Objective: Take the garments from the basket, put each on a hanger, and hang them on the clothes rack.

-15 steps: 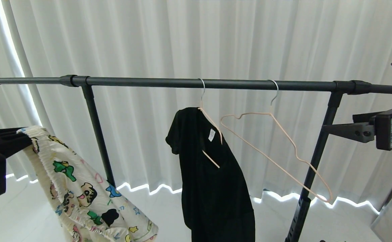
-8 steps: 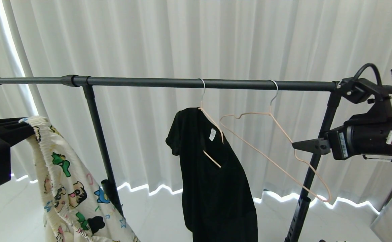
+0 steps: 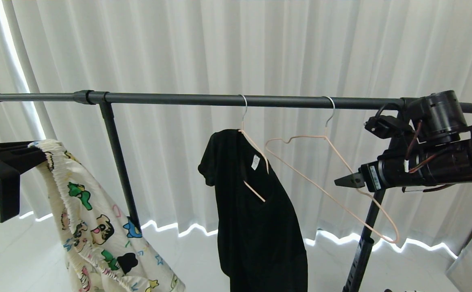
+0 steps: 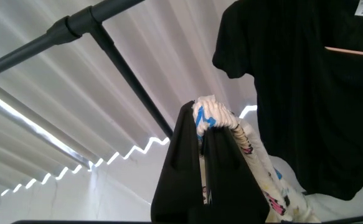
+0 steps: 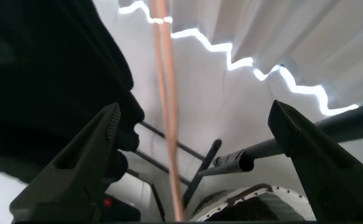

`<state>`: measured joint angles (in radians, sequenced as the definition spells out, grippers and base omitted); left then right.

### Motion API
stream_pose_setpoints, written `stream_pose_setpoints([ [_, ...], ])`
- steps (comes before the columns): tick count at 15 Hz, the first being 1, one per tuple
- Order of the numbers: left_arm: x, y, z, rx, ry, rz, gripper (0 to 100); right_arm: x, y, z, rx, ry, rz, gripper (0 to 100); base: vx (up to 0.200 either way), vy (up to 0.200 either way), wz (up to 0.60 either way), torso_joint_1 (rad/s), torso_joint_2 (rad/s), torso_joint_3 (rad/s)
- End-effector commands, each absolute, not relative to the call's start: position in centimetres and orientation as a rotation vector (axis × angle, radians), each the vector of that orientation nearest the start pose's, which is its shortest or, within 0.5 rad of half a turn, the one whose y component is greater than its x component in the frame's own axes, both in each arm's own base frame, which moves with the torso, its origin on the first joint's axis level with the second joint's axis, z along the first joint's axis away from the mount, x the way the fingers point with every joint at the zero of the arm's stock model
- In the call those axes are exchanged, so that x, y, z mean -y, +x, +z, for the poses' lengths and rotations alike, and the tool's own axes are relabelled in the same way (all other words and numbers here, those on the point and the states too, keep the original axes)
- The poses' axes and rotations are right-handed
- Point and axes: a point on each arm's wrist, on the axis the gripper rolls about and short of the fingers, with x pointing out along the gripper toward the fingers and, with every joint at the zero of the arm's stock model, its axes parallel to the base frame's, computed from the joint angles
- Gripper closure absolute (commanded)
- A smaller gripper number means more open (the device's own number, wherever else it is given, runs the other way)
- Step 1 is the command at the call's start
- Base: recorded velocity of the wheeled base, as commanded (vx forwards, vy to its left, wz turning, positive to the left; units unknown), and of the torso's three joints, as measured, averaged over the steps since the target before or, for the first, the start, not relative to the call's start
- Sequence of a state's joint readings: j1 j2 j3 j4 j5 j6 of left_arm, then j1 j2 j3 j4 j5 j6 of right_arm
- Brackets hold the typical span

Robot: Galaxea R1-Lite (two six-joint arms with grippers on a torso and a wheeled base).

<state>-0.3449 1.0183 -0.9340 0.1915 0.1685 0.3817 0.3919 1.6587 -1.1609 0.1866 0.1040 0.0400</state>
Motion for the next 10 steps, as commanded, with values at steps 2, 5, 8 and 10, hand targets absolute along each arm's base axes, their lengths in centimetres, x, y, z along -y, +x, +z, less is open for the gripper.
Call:
stream_pose_setpoints([
  [2, 3.81, 11.71, 28.81, -0.234, 0.449, -0.227, 100, -11.34, 28.48, 20.16, -0.744, -0.058, 0.439, 0, 0.0, 0.0, 0.0, 0.0, 0.0, 0.0],
  [5, 3.81, 11.71, 28.77, -0.235, 0.45, -0.227, 100, -11.33, 28.44, 20.16, -0.745, -0.055, 0.442, 0, 0.0, 0.0, 0.0, 0.0, 0.0, 0.0],
  [8, 3.87, 11.86, 28.82, -0.237, 0.45, -0.227, 100, -11.42, 28.54, 20.21, -0.724, -0.053, 0.445, 100, 0.0, 0.0, 0.0, 0.0, 0.0, 0.0],
  [10, 3.88, 11.9, 28.91, -0.234, 0.449, -0.227, 100, -11.43, 28.57, 20.3, -0.72, -0.054, 0.446, 100, 0.0, 0.0, 0.0, 0.0, 0.0, 0.0],
])
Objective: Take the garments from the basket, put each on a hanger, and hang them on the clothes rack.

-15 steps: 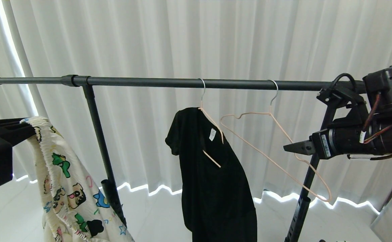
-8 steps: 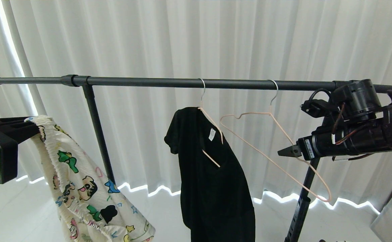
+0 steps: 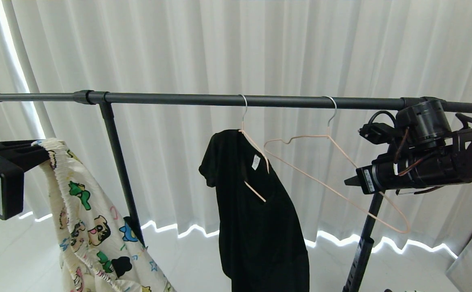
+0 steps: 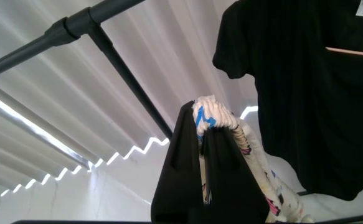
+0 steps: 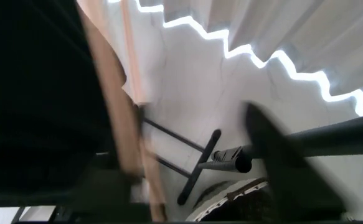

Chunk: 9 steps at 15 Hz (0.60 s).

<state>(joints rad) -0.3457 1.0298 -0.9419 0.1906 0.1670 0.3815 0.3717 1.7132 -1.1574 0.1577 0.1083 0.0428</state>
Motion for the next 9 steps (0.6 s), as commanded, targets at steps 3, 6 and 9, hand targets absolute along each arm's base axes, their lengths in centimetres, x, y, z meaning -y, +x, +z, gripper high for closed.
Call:
stream_pose_setpoints([
  [3, 3.9, 11.9, 28.9, -0.233, 0.448, -0.226, 100, -11.4, 28.4, 20.4, -0.717, -0.056, 0.448, 100, 0.0, 0.0, 0.0, 0.0, 0.0, 0.0],
  [6, 3.9, 11.9, 28.9, -0.234, 0.446, -0.226, 100, -11.4, 28.2, 21.0, -0.684, -0.049, 0.449, 100, 0.0, 0.0, 0.0, 0.0, 0.0, 0.0],
  [9, 3.9, 11.8, 28.9, -0.234, 0.445, -0.226, 100, -11.3, 28.1, 22.1, -0.613, -0.035, 0.453, 100, 0.0, 0.0, 0.0, 0.0, 0.0, 0.0],
])
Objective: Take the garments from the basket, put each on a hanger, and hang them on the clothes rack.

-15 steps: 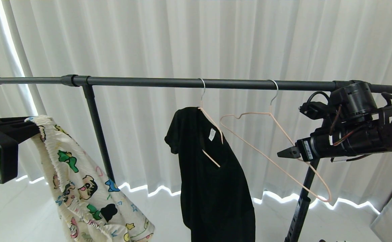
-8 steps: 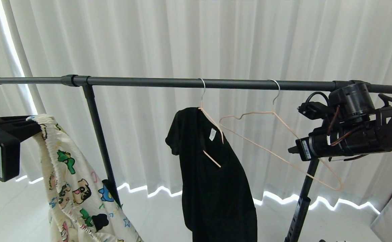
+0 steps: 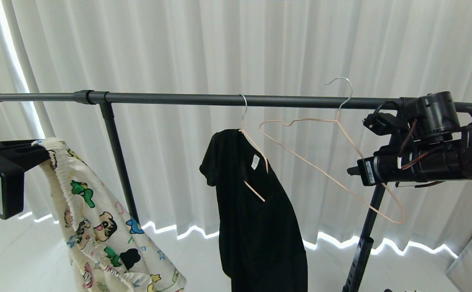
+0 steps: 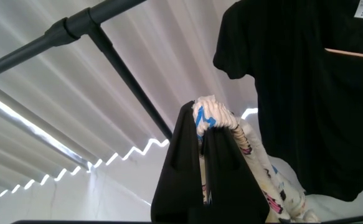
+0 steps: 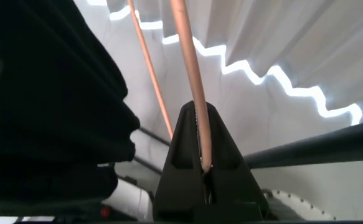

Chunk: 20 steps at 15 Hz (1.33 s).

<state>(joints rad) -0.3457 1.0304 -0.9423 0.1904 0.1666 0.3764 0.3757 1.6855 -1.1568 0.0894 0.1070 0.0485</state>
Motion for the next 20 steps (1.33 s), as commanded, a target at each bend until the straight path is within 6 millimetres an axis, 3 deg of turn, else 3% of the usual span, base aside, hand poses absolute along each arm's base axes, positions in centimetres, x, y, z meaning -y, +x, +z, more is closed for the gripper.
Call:
stream_pose_setpoints([
  [1, 3.9, 11.8, 28.9, -0.233, 0.443, -0.226, 100, -11.2, 27.6, 22.8, -0.584, -0.029, 0.454, 100, 0.0, 0.0, 0.0, 0.0, 0.0, 0.0],
  [5, 3.8, 11.7, 28.9, -0.232, 0.439, -0.227, 100, -10.0, 24.8, 23.8, -0.551, -0.029, 0.452, 100, 0.0, 0.0, 0.0, 0.0, 0.0, 0.0],
  [11, 3.9, 11.9, 28.7, -0.24, 0.442, -0.231, 100, -7.5, 19.0, 22.8, -0.545, -0.069, 0.334, 100, 0.0, 0.0, 0.0, 0.0, 0.0, 0.0],
  [14, 3.9, 12.0, 28.2, -0.258, 0.446, -0.231, 100, -6.9, 18.0, 22.8, -0.525, -0.087, 0.247, 100, 0.0, 0.0, 0.0, 0.0, 0.0, 0.0],
  [20, 3.7, 12.0, 28.2, -0.26, 0.444, -0.216, 100, -7.1, 17.3, 23.0, -0.508, -0.105, 0.242, 100, -0.2, 0.0, 0.0, -0.002, 0.01, 0.002],
])
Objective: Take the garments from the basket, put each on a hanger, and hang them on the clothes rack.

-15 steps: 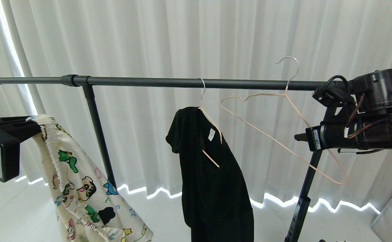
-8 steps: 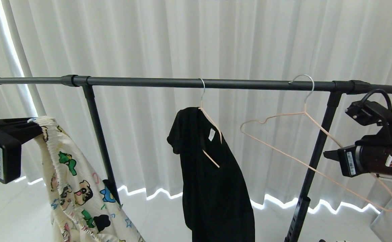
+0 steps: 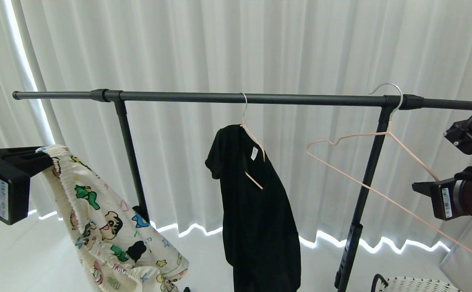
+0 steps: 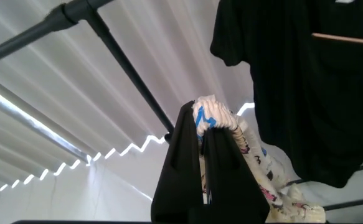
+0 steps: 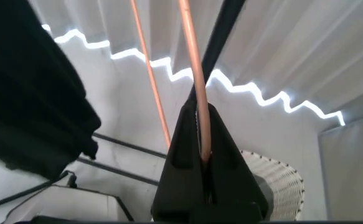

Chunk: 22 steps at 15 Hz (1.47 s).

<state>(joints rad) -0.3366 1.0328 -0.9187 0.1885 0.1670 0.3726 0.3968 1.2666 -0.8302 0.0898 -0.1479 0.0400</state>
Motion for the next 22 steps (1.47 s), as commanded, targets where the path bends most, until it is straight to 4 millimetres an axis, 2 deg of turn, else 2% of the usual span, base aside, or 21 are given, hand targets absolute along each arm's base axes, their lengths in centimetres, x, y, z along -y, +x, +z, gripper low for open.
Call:
stream_pose_setpoints([
  [1, 3.7, 12.1, 28.2, -0.263, 0.442, -0.212, 100, -7.3, 17.2, 23.0, -0.507, -0.107, 0.255, 100, -0.2, 0.0, 0.0, 0.002, 0.0, -0.002],
  [4, 3.7, 12.1, 28.0, -0.27, 0.444, -0.212, 100, -7.7, 17.0, 22.9, -0.508, -0.113, 0.277, 100, -0.2, 0.0, 0.0, -0.002, 0.0, -0.001],
  [9, 3.7, 12.2, 27.9, -0.276, 0.448, -0.213, 100, -7.8, 17.0, 22.9, -0.507, -0.116, 0.276, 100, 0.0, 0.0, 0.0, 0.0, 0.0, 0.0],
  [19, 3.7, 12.2, 27.9, -0.275, 0.454, -0.211, 100, -7.5, 16.6, 23.2, -0.492, -0.11, 0.273, 100, 0.0, 0.2, 0.0, 0.004, 0.0, 0.002],
  [21, 3.7, 12.2, 28.0, -0.271, 0.452, -0.213, 100, -7.0, 16.6, 23.0, -0.493, -0.108, 0.226, 100, 0.0, 0.0, 0.0, 0.0, 0.0, 0.0],
  [22, 3.7, 12.1, 28.0, -0.267, 0.45, -0.212, 100, -6.3, 16.7, 23.0, -0.486, -0.109, 0.145, 100, 0.0, 0.0, 0.0, 0.0, 0.0, 0.0],
])
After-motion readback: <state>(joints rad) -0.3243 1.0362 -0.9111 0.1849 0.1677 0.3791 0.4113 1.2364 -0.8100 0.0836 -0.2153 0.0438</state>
